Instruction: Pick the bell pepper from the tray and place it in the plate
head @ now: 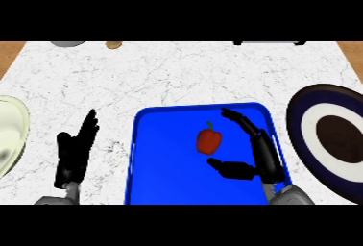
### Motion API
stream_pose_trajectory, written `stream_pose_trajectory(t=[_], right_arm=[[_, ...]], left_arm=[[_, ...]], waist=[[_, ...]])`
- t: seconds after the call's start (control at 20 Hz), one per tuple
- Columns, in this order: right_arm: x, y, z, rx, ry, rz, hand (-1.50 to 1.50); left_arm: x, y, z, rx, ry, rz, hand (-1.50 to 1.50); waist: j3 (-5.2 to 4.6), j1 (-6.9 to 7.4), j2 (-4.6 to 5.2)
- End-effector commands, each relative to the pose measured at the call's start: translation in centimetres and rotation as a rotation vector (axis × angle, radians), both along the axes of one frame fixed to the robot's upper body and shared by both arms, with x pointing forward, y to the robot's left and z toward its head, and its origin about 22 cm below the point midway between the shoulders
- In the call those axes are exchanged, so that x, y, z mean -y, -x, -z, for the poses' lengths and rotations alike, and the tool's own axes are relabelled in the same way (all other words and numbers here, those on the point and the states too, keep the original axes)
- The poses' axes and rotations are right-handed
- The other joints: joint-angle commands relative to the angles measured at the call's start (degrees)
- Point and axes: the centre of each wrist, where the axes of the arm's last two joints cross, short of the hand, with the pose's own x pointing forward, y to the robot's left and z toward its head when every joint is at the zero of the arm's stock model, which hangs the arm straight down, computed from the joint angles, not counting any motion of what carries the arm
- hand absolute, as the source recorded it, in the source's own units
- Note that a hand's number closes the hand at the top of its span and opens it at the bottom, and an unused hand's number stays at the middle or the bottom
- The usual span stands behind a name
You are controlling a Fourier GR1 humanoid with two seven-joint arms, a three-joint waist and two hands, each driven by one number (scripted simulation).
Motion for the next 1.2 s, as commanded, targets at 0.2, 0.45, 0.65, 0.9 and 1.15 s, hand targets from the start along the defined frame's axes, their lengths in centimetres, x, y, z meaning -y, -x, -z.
stream_pose_trajectory(t=[0.2, 0.45, 0.65, 0.9, 1.15], right_arm=[[0.6, -1.4, -4.7, -0.068, 0.457, 0.018, -1.50], [-1.3, -2.5, -8.8, -0.202, 0.632, -0.019, -1.50], [-2.6, -2.4, -9.4, -0.397, 0.696, -0.130, -1.50], [-4.7, -5.0, -10.7, -0.489, 0.723, -0.146, -1.50], [-5.2, -5.1, -8.3, -0.535, 0.754, -0.151, -1.50]], left_arm=[[-0.1, -1.3, 0.1, 0.001, -0.005, -0.012, 0.00], [-0.4, -1.2, -1.7, 0.005, -0.013, 0.000, 0.00], [-0.6, -1.1, -1.2, -0.015, 0.016, 0.016, 0.00], [0.0, -0.6, 0.1, -0.009, 0.004, 0.029, 0.00], [-0.5, -1.0, -0.5, -0.001, 0.010, 0.019, 0.00]], waist=[[-0.20, -0.80, -0.28], [-0.08, 0.08, -0.26], [-0.05, 0.20, -0.13], [0.00, 0.33, -0.01], [0.02, 0.20, -0.02]])
